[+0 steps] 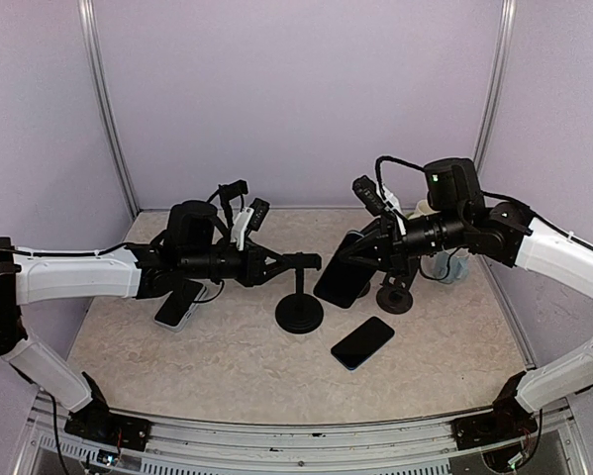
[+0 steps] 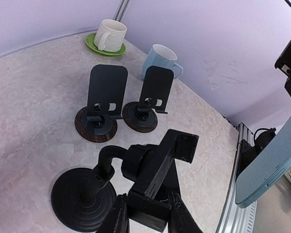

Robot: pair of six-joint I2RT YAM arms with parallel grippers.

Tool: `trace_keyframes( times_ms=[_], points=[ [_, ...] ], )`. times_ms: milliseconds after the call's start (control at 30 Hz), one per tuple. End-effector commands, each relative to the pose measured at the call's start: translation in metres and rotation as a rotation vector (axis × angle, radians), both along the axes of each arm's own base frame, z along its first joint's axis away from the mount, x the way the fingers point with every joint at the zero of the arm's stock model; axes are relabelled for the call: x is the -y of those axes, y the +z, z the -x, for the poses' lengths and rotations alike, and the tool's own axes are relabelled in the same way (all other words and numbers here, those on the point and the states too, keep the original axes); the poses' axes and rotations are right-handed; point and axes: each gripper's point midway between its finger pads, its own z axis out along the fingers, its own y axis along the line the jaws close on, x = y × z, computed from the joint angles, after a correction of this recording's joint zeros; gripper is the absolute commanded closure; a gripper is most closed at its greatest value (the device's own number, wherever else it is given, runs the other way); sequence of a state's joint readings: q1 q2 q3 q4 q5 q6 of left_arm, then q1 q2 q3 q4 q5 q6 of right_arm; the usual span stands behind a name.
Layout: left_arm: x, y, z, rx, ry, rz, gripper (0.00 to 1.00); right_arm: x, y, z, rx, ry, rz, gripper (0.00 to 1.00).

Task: Place the phone on the phone stand
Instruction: Hold the phone stand at the center of the board.

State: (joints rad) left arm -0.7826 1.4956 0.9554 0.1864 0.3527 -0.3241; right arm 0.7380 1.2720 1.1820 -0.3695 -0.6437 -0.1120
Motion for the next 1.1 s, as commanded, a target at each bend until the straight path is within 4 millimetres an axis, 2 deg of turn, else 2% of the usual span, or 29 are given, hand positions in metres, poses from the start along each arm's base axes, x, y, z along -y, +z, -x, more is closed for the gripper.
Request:
trace_keyframes(
  times_ms=[0,200,333,467,600,700,1067],
  points=[
    [0.004,0.014,0.007,0.037,-0.058,0.042,0.93,-0.006,0.021,0.008,0.025,0.085,-0.065,1.0],
    [0.005,0.017,0.018,0.04,-0.097,0.054,0.93,-0.014,0.028,0.009,0.017,0.132,-0.077,1.0],
    [0.006,0.012,0.02,0.032,-0.103,0.045,0.81,-0.016,0.028,0.006,0.014,0.132,-0.076,1.0],
    [0.006,0.01,0.018,0.036,-0.102,0.04,0.76,-0.015,0.027,0.006,0.018,0.125,-0.07,1.0],
    [0.006,0.013,0.018,0.042,-0.113,0.047,0.65,-0.012,0.029,0.007,0.03,0.12,-0.071,1.0],
    [0.006,0.014,0.018,0.043,-0.123,0.05,0.61,-0.011,0.03,0.007,0.036,0.115,-0.073,1.0],
    [0.002,0.015,0.017,0.037,-0.17,0.072,0.64,-0.008,0.032,0.009,0.046,0.108,-0.08,1.0]
  ],
)
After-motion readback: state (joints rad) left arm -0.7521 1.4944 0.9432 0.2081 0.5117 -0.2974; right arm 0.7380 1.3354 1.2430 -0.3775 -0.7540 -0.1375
